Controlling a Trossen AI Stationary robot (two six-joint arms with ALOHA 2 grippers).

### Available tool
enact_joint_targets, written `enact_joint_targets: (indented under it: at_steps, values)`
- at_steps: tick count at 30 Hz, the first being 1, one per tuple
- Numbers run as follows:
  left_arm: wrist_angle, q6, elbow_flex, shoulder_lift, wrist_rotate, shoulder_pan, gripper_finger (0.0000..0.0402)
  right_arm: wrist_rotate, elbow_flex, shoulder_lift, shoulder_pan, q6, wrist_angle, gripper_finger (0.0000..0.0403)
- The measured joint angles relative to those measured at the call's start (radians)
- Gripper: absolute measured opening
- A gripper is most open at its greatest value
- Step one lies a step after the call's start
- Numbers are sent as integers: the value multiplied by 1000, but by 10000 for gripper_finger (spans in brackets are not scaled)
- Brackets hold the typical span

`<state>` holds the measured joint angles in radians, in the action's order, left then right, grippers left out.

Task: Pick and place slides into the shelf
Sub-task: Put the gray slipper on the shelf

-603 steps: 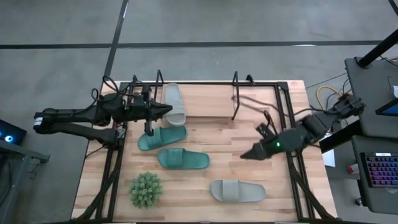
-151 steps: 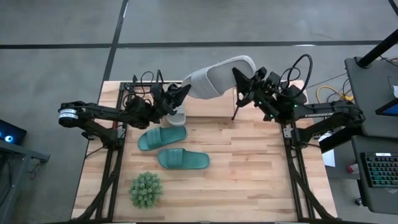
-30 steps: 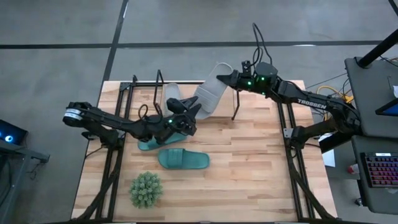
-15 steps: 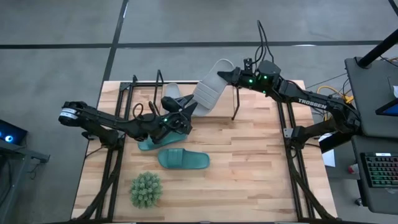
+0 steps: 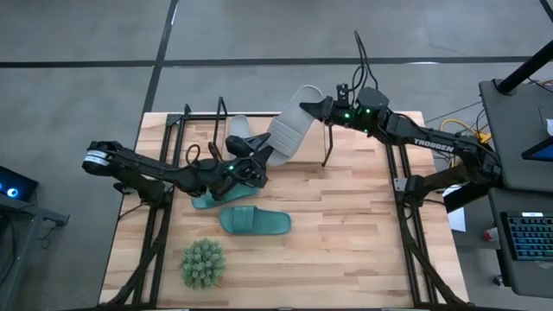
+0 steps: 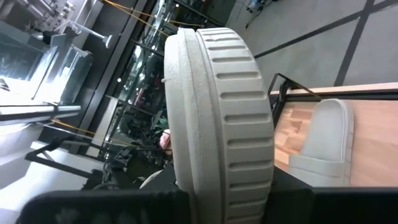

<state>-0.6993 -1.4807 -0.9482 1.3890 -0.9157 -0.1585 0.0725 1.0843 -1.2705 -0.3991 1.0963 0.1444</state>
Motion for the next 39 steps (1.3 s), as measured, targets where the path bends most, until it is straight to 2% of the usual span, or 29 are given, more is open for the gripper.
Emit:
enact_joint_targets:
  at_steps: [6,11,14,19,26,31,39]
  values:
    - [0,-3,-1,2,0,0,241,-2,0,0,7,12,-7,47]
    - [1,-66,-2,2,3,0,241,-11,0,-1,25,13,-9,47]
    - [1,-70,-1,2,2,0,231,-14,0,-1,26,7,-6,47]
    - [3,-70,-7,2,2,0,166,-10,0,-1,34,6,-1,47]
    - [2,-68,-11,3,2,-1,19,-10,2,-1,50,-8,0,47]
    - [1,-38,-14,3,-2,-1,3,-6,2,-1,52,-19,-1,47]
    - [1,-18,-14,3,-37,-1,1,-7,2,-2,52,-44,2,47]
